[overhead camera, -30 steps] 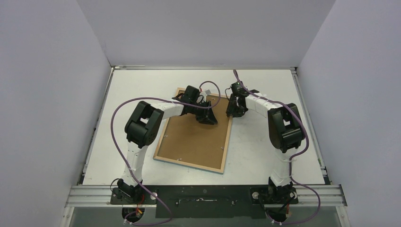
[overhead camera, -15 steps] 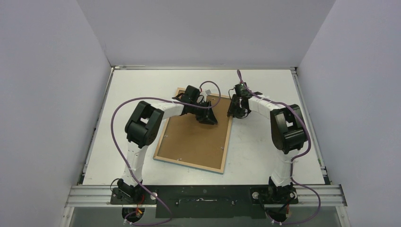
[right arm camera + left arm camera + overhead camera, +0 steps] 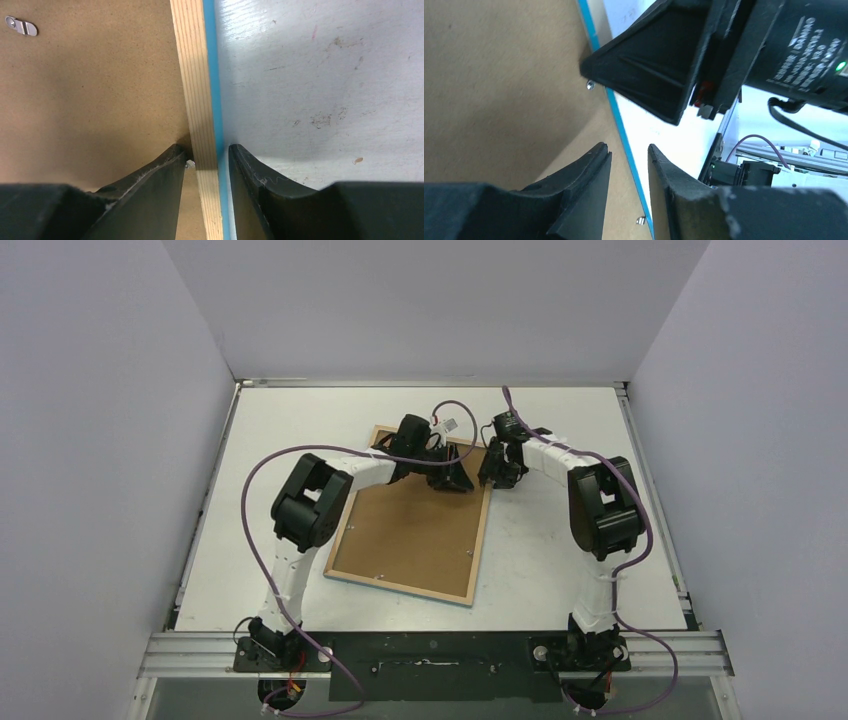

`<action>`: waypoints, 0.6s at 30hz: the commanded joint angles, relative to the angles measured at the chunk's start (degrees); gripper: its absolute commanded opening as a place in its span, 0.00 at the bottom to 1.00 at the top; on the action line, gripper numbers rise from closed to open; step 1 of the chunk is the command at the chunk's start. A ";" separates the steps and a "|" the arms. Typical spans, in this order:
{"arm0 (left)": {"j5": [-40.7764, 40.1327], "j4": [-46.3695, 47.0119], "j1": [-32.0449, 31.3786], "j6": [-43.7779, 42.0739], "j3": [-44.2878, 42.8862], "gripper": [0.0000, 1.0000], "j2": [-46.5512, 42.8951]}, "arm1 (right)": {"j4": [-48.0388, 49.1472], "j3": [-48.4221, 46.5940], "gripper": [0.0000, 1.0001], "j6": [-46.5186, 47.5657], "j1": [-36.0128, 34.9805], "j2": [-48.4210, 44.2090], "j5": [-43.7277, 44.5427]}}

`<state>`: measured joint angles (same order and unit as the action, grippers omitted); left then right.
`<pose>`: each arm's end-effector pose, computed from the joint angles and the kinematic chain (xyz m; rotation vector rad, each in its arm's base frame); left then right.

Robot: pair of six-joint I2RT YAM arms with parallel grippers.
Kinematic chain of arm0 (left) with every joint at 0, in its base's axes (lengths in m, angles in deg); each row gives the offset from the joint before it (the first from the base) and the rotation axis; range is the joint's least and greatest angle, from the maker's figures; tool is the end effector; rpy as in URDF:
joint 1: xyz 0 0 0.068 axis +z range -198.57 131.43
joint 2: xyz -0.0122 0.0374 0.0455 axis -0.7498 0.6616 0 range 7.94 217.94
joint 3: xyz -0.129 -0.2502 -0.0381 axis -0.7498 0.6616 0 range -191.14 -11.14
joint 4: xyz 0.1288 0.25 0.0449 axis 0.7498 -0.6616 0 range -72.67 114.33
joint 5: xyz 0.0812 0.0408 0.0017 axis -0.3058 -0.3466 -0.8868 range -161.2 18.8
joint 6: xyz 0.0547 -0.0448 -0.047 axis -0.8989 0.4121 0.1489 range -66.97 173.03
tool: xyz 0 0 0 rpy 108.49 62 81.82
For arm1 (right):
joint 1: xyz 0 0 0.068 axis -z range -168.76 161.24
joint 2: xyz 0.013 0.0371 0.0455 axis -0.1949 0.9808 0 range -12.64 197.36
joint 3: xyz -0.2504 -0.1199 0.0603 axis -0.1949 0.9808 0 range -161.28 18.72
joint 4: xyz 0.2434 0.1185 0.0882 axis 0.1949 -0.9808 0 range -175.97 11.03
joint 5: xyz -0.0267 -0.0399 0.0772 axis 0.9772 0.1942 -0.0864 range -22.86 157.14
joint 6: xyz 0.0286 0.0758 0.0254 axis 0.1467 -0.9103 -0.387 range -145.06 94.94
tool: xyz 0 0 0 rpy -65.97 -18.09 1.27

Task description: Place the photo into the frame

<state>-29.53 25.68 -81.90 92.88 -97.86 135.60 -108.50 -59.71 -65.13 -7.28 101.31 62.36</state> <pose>0.4168 -0.3334 0.1176 0.2998 2.4812 -1.4420 0.4236 0.1484 0.1230 0.4937 2.7304 0.4012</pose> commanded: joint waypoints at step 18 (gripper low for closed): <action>-11.43 -3.92 -0.25 5.15 -7.10 0.20 8.55 | -11.72 1.22 0.06 -4.48 -3.02 5.96 9.13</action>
<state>-36.48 25.98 -82.20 98.31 -103.65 141.79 -112.31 -61.98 -70.20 -9.27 102.16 67.63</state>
